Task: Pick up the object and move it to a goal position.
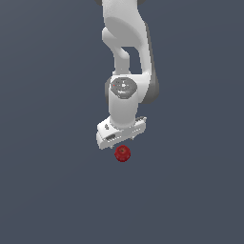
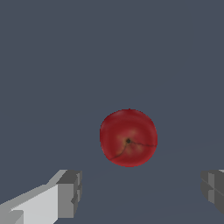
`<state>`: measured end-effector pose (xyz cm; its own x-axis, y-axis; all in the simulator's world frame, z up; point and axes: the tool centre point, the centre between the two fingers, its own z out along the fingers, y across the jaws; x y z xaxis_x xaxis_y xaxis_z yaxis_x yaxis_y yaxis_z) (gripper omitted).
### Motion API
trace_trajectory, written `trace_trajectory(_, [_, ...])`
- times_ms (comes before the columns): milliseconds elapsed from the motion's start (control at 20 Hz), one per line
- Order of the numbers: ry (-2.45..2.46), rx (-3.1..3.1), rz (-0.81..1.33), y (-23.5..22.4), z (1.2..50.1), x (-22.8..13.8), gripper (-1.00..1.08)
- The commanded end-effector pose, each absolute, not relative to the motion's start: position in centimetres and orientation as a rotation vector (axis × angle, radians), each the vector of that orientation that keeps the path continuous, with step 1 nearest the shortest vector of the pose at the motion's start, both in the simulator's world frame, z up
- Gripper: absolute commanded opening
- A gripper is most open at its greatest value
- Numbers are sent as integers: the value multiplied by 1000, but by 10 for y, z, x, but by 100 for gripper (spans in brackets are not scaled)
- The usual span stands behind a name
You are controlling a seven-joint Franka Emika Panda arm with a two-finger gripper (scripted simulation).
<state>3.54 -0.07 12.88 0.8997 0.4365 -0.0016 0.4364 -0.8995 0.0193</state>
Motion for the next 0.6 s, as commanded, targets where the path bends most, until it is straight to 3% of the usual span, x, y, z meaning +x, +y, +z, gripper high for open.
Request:
trace_trajectory(0, [789, 3026, 2, 0, 120, 39, 100])
trace_trajectory(550, [1005, 2975, 0, 2, 98, 48, 100])
